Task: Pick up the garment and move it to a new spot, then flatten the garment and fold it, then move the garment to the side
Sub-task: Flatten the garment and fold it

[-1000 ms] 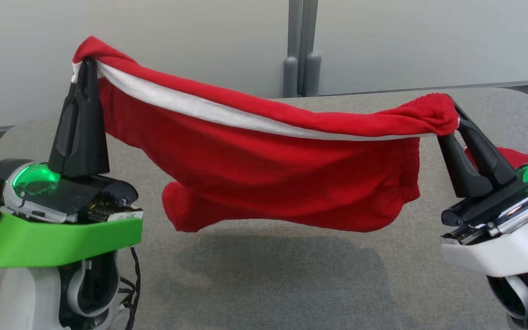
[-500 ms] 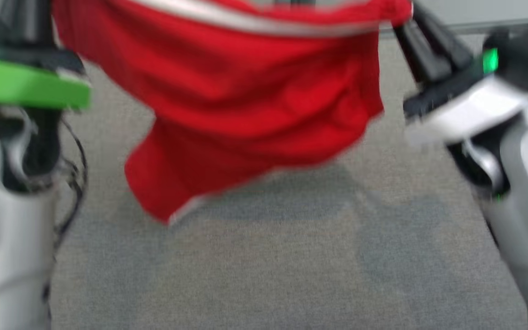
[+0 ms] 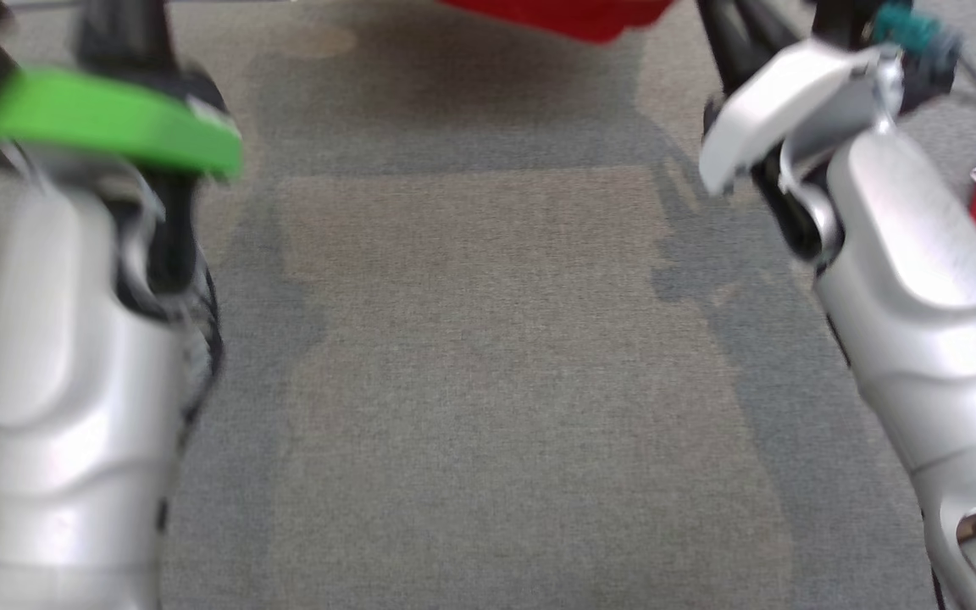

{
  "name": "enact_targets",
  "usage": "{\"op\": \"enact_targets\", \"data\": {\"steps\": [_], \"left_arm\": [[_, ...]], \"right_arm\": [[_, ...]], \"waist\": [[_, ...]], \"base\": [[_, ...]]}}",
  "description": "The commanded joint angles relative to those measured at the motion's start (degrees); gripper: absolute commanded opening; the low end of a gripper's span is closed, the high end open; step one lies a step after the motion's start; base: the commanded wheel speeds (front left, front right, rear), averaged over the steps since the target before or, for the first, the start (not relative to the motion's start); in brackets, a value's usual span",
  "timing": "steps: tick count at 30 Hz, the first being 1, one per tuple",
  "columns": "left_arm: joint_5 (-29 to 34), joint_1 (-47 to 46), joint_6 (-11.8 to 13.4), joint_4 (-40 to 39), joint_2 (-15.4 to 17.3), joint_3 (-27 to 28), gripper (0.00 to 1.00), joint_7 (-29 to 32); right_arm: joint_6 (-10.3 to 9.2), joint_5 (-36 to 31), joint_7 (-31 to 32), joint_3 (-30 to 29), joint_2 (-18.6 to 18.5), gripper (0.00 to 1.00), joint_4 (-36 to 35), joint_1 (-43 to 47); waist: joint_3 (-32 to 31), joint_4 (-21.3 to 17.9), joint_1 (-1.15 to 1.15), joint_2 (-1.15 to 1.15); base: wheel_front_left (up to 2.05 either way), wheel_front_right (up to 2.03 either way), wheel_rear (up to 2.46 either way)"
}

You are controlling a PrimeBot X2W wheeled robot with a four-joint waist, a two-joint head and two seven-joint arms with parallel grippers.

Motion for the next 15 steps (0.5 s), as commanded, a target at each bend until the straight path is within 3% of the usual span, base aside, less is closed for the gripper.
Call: {"op": "enact_targets", "data": {"steps": [1,7,15], "left_arm": [[-0.40,3.21,-0.38,1.20,-0.65,-0.44,0.00,-0.99],[-2.32,16.45,-1.21,6.84,-2.71,-1.97,0.00,-4.56],[-2.77,24.57,-1.57,6.52,-3.67,-1.05,0.00,-6.00]], "right_arm": [[-0.02,1.00,-0.61,0.30,-0.57,0.00,1.98,2.17],[-0.02,8.35,-2.79,3.24,-0.09,0.00,8.37,9.64],[-0.02,13.08,-8.03,7.95,-1.97,0.00,6.56,15.84]], "waist": [[1.86,2.08,-0.01,0.35],[2.11,2.82,-0.01,0.35],[0.28,2.66,-0.01,0.35]], "base": [[0.00,0.00,0.00],[0.00,0.00,0.00],[0.00,0.00,0.00]]}}
